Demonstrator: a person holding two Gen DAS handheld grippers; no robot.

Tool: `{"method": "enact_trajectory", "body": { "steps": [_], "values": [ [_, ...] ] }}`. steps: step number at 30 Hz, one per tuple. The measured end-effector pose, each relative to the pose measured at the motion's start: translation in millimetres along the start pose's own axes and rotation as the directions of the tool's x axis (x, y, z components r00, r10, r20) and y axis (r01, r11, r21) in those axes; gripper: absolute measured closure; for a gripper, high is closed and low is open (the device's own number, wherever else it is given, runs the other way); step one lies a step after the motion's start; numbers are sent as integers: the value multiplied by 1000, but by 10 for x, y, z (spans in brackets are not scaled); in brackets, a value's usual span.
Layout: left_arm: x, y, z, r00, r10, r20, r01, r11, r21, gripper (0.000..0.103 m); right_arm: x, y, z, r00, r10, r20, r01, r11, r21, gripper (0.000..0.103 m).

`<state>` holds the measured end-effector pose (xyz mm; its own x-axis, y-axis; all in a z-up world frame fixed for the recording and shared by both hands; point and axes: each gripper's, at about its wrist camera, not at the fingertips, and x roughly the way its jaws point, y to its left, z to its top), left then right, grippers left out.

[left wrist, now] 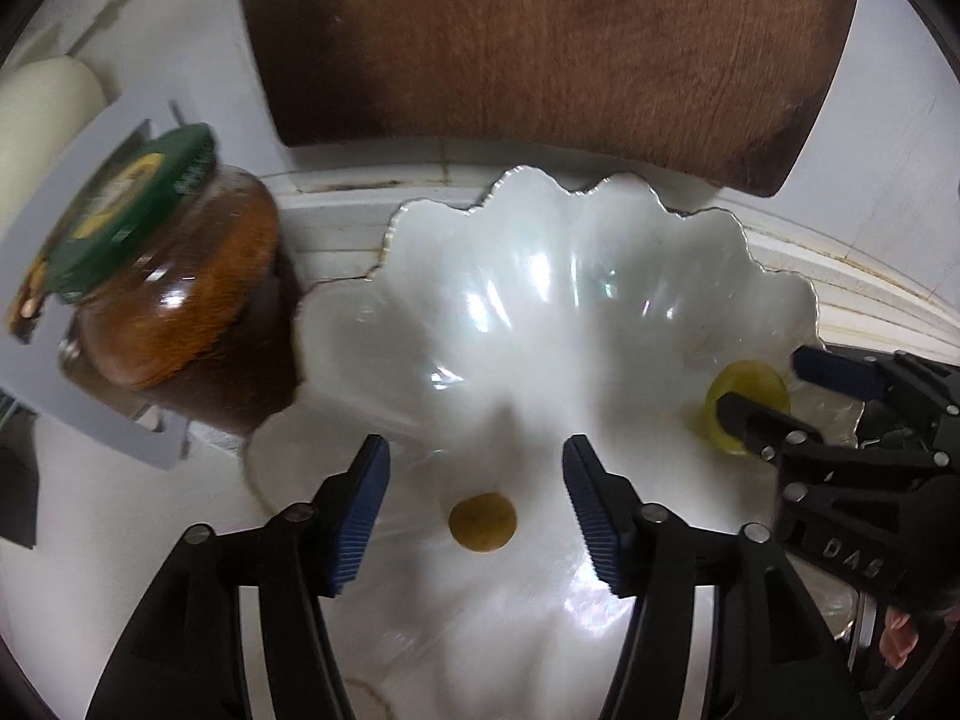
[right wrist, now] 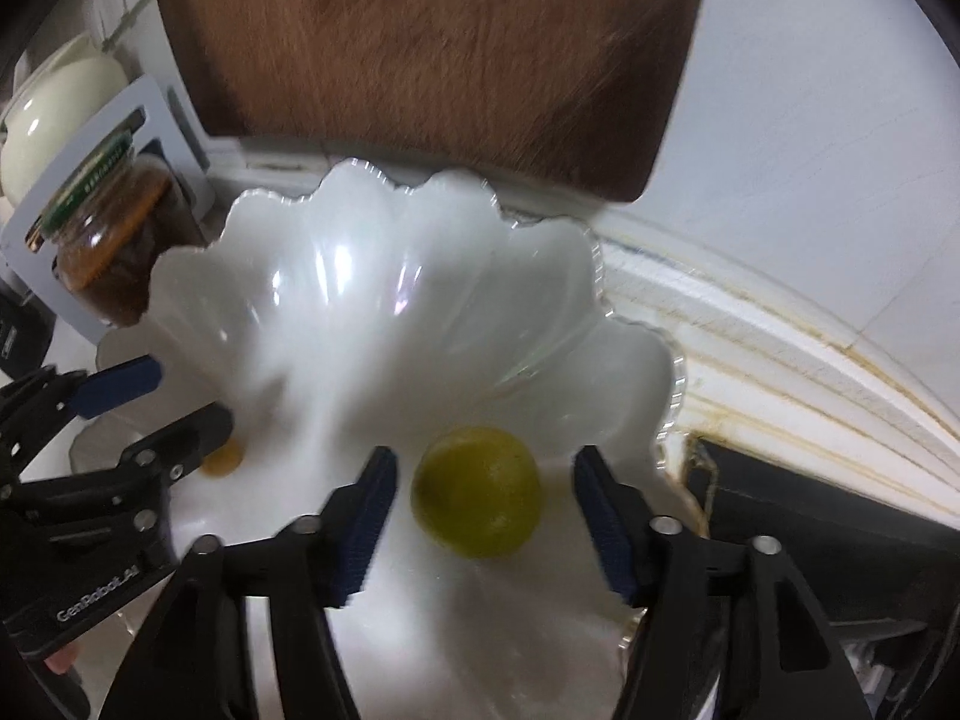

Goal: Organize fruits
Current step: 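Open both tools to drop the fruits into the bowl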

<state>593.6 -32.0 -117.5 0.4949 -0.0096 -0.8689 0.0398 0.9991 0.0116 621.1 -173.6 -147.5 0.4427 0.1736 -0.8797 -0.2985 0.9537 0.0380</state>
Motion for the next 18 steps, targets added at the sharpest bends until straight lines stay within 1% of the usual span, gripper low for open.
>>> {"method": "enact_trajectory", "body": {
  "steps": [2,5,8,11,13,15,18],
  "values": [
    [-98,34,-11,1000,-4,18,4,1000,-15,40,-64,-17,-2,1000,-3,11,3,1000,10,39],
    [-301,70,-54,998,11,57,-10,1000,-17,37,-203,-26,-48,999,-20,46,19,999,26,39],
    [-507,114,-96,994,26,103,-25,1000,-17,32,-393,-29,-127,996,-37,87,34,999,33,39],
    [-763,146,-222,987,46,156,-45,999,-10,27,-607,7,-233,991,-46,128,42,999,35,39],
    [-876,118,-272,982,50,180,-50,999,-8,25,-761,57,-304,986,-54,156,50,998,32,39],
    [-1043,170,-332,976,50,211,-51,999,-3,22,-941,93,-400,979,-58,194,53,998,31,39],
    [-1184,165,-419,968,49,247,-51,999,2,21,-1180,112,-522,970,-67,234,61,998,35,39]
  ]
}}
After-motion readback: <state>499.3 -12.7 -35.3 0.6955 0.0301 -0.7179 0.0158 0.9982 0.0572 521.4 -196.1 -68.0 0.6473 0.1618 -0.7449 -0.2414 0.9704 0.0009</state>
